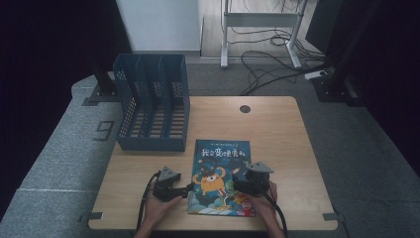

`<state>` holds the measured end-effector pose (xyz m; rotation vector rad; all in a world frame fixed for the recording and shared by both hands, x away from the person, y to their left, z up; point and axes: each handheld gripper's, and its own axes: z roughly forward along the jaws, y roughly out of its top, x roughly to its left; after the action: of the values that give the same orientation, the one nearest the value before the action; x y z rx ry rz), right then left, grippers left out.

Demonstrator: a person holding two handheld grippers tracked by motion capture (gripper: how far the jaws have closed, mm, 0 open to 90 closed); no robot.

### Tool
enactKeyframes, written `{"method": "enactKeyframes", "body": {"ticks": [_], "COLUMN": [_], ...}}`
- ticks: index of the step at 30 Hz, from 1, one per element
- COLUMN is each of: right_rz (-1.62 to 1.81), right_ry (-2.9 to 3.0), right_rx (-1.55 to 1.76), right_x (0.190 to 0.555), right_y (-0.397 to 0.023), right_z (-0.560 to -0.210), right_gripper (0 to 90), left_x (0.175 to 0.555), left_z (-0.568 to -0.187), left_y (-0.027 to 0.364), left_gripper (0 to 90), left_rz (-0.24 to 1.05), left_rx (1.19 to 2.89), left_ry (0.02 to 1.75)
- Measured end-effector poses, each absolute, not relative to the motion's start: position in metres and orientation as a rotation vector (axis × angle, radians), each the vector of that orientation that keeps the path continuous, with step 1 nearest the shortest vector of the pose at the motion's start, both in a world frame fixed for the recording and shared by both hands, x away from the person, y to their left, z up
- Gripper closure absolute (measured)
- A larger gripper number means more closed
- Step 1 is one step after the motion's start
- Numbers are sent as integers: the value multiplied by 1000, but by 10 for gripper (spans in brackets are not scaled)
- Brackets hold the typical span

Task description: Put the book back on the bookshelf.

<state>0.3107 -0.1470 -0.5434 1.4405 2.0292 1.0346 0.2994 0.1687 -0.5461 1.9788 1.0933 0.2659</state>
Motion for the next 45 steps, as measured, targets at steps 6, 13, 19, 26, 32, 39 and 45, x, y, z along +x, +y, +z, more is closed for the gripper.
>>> {"method": "enactKeyframes", "body": {"ticks": [6,13,19,26,32,39,45], "right_rz": [1013,997,1005,1013,1020,1032,1096], "right_ry": [2034,2034,2044,2052,2070,2073,2064], "right_rx": [1452,1474,1486,1508,1539,1552,1604], "right_x": [311,311,312,313,315,315,316], "right_y": [-143,-142,-144,-145,-149,-150,-156], "right_z": [-547,-550,-550,-550,-550,-549,-546], "right_gripper": [135,128,133,133,133,134,154], "left_x": [296,294,292,289,288,287,287], "left_z": [-546,-547,-547,-547,-547,-547,-547], "left_y": [160,149,145,139,136,134,133], "left_gripper": [281,281,280,271,272,273,273], "left_rz": [250,232,247,257,248,252,253], "left_rx": [1998,2037,2051,2068,2074,2080,2085], "left_ry": [1080,1078,1074,1059,1046,1039,1033]}}
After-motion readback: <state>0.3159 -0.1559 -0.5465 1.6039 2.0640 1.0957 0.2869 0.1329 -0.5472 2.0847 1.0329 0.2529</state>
